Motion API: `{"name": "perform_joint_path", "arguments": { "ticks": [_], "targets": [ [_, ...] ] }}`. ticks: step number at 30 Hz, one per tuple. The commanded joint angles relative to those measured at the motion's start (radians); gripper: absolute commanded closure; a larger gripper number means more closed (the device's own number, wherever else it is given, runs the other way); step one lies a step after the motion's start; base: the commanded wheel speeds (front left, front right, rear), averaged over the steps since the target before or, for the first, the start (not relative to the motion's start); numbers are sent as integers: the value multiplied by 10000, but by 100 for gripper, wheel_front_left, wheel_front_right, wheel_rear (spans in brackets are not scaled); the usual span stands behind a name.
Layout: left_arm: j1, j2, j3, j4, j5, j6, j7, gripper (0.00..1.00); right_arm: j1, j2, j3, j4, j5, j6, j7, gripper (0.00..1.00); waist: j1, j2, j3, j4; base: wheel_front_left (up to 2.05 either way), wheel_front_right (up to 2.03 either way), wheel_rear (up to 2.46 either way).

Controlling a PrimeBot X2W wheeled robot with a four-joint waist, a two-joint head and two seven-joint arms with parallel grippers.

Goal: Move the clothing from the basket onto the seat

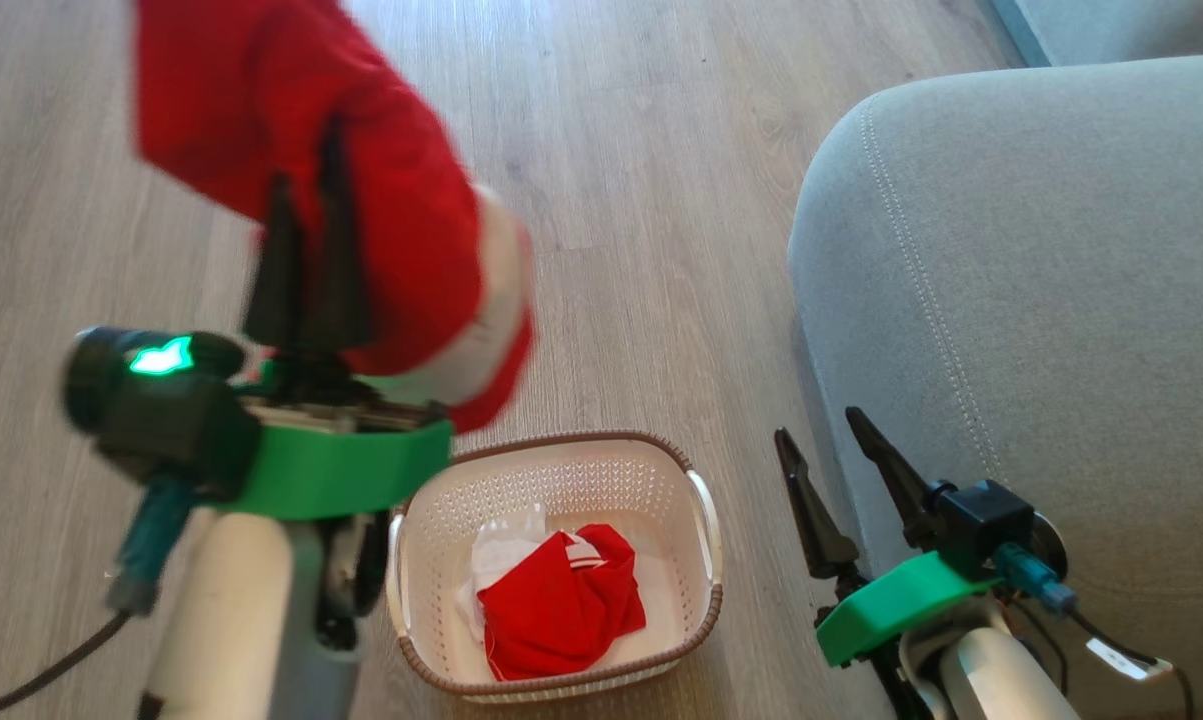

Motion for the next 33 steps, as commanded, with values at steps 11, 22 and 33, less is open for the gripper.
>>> {"name": "perform_joint_path", "arguments": {
  "ticks": [11, 22, 33],
  "targets": [
    [-166, 75, -1705, 1251, -1017, -1444, -41, 100, -167, -111, 421, -316, 31, 0, -65, 0, 1, 0, -30, 34, 0, 0, 0],
    [-274, 74, -1894, 1817, -1242, -1370, -42, 100, -131, -146, 417, -327, 48, 0, -65, 0, 1, 0, -42, 41, 0, 0, 0],
    [-276, 74, -1700, 1922, -1172, -1318, -42, 100, -108, -149, 221, -490, 72, 0, -65, 0, 1, 0, -133, -34, 0, 0, 0]
  ]
}}
